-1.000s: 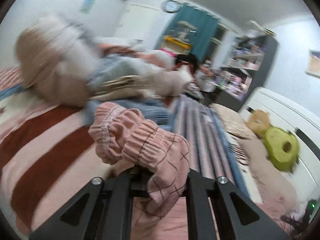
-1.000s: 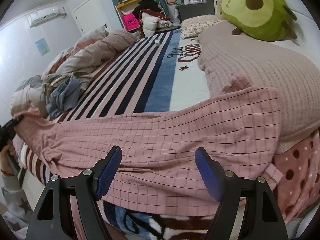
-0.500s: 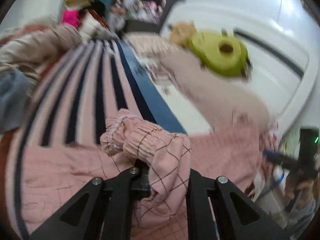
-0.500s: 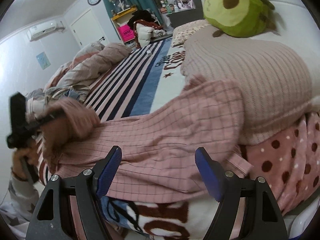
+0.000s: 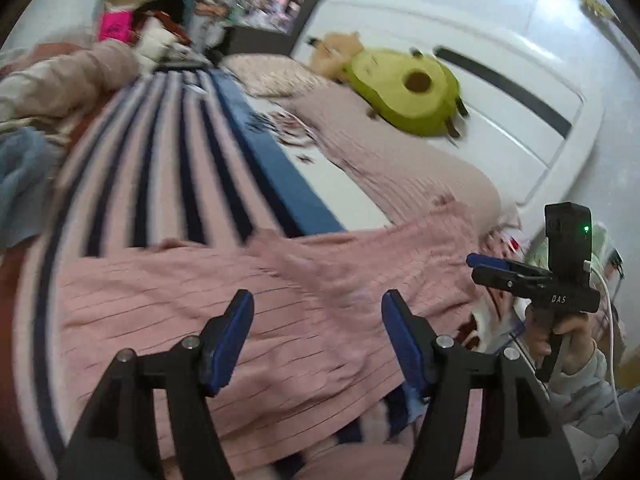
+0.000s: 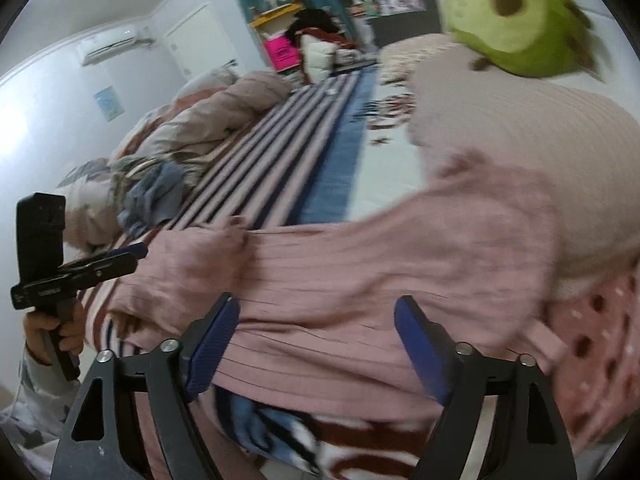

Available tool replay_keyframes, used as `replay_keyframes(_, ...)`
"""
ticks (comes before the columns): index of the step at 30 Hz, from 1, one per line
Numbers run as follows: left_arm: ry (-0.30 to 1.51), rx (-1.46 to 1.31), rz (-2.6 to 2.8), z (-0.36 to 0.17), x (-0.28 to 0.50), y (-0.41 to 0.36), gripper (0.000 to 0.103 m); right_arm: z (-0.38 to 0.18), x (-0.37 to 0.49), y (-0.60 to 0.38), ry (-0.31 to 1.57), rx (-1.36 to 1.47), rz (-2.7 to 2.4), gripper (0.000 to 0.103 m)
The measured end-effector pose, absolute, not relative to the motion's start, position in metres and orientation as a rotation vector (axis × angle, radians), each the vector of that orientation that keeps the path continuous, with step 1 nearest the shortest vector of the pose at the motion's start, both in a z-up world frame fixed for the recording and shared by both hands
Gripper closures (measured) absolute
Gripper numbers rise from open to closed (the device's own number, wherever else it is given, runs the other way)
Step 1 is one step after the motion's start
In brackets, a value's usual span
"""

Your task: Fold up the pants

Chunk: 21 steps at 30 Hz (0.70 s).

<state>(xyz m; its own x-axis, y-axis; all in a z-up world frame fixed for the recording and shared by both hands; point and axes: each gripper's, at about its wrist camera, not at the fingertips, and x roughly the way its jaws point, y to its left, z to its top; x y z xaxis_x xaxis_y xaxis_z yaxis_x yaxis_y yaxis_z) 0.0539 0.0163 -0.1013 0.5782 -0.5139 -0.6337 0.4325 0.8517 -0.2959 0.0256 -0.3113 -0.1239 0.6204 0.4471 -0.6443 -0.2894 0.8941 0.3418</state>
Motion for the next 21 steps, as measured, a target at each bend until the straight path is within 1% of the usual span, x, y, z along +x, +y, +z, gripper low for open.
replay_keyframes(5,0.77,-0.139,-0.381,-0.118,0.042,0.079,0.039,-0.13,0.054,-0.242,0.814,0.169,0.528,0.019)
replay_keyframes(12,0.818,-0.222,-0.308,-0.166,0.039,0.125,0.039,-0.172,0.096,-0.166,0.886,0.035,0.475,0.02)
replay_keyframes(13,0.825,-0.232,-0.31,-0.173,0.038,0.127,0.039,-0.176,0.098,-0.163,0.883,0.018,0.452,0.034)
replay_keyframes(14,0.833,-0.238,-0.312,-0.179,0.038,0.129,0.039,-0.18,0.099,-0.16,0.879,0.001,0.429,0.051)
replay_keyframes(15,0.838,-0.24,-0.313,-0.182,0.038,0.128,0.039,-0.183,0.1,-0.16,0.886,0.001,0.422,0.085)
replay_keyframes(16,0.842,-0.241,-0.312,-0.186,0.037,0.129,0.039,-0.184,0.099,-0.163,0.888,0.018,0.406,0.091)
replay_keyframes(18,0.848,-0.238,-0.306,-0.19,0.037,0.13,0.039,-0.183,0.091,-0.177,0.874,0.084,0.386,0.093)
replay_keyframes(21,0.864,-0.247,-0.307,-0.197,0.038,0.131,0.039,-0.185,0.077,-0.2,0.87,0.195,0.345,0.093)
